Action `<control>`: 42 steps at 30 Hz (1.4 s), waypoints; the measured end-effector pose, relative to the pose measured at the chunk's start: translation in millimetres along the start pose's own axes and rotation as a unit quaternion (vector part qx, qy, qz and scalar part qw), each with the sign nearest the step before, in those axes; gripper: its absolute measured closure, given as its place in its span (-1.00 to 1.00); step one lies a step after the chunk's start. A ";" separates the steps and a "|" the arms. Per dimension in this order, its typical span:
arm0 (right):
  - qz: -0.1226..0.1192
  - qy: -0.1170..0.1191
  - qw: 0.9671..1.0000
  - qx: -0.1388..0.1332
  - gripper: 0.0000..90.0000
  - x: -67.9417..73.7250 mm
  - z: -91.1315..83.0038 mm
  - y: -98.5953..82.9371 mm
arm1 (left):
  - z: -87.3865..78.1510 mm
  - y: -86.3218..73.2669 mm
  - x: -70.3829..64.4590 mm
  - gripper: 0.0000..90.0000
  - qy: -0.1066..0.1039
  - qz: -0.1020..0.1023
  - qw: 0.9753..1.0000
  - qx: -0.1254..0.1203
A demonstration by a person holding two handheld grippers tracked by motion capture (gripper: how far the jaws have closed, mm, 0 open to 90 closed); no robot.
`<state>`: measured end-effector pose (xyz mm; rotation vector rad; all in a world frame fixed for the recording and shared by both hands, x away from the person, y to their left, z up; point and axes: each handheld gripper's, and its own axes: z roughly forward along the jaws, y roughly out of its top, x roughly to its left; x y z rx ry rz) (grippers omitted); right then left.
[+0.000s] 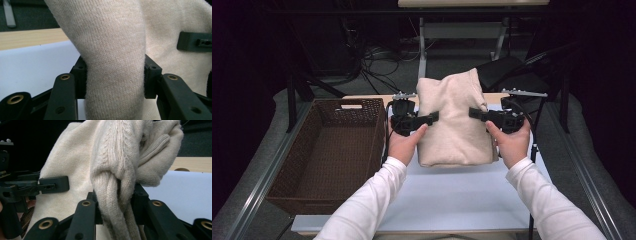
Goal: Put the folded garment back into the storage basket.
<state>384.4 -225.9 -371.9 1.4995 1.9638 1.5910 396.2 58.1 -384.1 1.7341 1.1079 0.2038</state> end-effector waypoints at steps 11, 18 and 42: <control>-0.023 0.011 1.000 -0.013 0.57 13.7 -8.9 -6.8 | -17.4 -6.3 -5.5 0.16 0.002 0.017 1.000 -0.010; -0.029 0.018 0.999 -0.009 0.57 20.5 -9.4 -8.7 | -26.7 -9.2 -4.6 0.16 0.001 0.010 1.000 -0.007; -0.065 0.060 0.996 0.011 0.57 76.4 3.7 -7.8 | -86.7 -15.5 18.5 0.16 0.009 -0.005 1.000 -0.010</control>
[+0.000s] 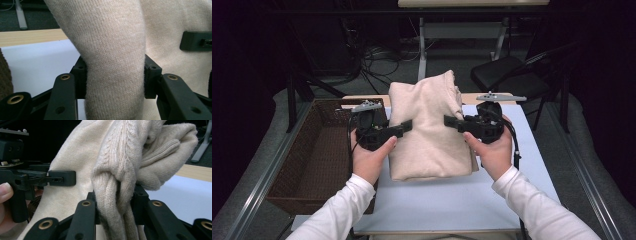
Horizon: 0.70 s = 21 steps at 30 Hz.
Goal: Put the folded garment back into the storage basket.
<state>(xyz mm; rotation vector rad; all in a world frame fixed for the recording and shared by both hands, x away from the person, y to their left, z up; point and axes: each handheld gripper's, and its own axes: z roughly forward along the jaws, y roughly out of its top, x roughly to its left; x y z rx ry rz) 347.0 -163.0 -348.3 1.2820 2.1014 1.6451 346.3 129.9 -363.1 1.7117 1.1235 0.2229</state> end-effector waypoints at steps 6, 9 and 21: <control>0.000 0.003 1.000 0.002 0.57 9.1 14.4 3.6 | -9.0 1.7 12.3 0.16 0.008 -0.003 1.000 -0.002; -0.003 0.001 1.000 0.006 0.57 13.4 22.0 5.4 | -12.0 1.8 19.4 0.16 0.010 -0.006 1.000 0.000; -0.006 -0.002 1.000 0.020 0.57 28.2 53.5 17.0 | -23.5 9.6 47.8 0.16 0.021 -0.014 1.000 0.002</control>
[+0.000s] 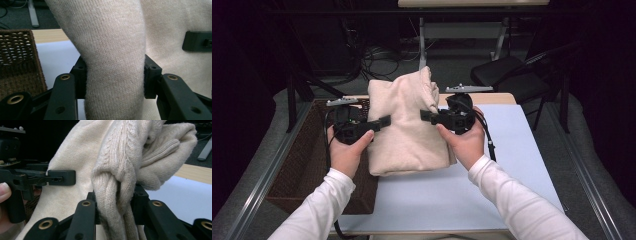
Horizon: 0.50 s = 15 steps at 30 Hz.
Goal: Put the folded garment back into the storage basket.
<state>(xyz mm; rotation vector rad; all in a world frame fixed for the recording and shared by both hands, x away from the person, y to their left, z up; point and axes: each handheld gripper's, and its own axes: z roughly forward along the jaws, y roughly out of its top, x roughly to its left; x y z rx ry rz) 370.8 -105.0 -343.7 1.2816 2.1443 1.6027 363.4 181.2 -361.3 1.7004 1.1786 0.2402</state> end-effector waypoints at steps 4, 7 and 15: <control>0.002 -0.001 1.000 0.000 0.57 5.5 9.1 4.8 | -4.2 4.3 8.2 0.16 0.005 0.000 1.000 0.000; -0.001 -0.002 1.000 0.002 0.57 9.6 15.5 7.9 | -6.7 6.4 14.8 0.16 0.007 0.000 1.000 0.001; 0.001 -0.004 1.000 0.005 0.57 19.8 35.1 15.1 | -15.4 12.6 32.6 0.16 0.015 0.007 1.000 0.000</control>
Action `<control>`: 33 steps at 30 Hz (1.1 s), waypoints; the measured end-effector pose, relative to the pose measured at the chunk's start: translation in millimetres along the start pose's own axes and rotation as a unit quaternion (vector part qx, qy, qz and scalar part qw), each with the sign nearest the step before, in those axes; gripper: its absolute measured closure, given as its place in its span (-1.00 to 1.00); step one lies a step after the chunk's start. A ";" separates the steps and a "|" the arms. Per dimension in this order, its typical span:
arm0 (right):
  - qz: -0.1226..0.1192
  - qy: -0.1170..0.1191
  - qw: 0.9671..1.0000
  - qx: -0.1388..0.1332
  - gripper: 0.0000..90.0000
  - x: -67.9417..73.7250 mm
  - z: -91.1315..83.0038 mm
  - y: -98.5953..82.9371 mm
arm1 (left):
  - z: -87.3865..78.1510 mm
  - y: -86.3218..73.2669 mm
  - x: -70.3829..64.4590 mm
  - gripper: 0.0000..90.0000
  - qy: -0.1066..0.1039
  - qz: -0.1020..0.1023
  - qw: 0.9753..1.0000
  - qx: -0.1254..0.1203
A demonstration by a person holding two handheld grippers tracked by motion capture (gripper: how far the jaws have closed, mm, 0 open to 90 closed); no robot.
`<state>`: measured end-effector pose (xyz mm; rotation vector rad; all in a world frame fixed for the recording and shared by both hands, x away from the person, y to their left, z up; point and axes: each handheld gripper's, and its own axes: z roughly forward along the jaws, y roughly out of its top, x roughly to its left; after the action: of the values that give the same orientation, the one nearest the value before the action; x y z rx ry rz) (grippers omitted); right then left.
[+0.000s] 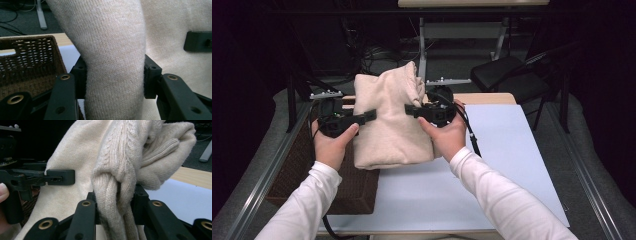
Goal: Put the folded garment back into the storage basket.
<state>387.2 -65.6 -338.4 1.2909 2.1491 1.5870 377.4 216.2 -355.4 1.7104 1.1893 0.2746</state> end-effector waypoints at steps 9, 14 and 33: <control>0.004 -0.004 1.000 0.004 0.57 5.4 19.0 7.2 | -1.4 4.5 16.5 0.16 0.010 -0.002 1.000 -0.002; 0.006 -0.006 1.000 0.001 0.57 6.3 30.6 9.2 | -0.5 8.1 27.7 0.16 0.012 0.003 1.000 0.001; 0.020 -0.011 1.000 0.009 0.57 29.7 66.4 10.8 | -17.1 6.9 66.4 0.16 0.012 -0.002 1.000 0.009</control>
<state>413.8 2.4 -347.1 1.3586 2.1420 1.5638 403.0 279.7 -363.4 1.7239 1.2164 0.2837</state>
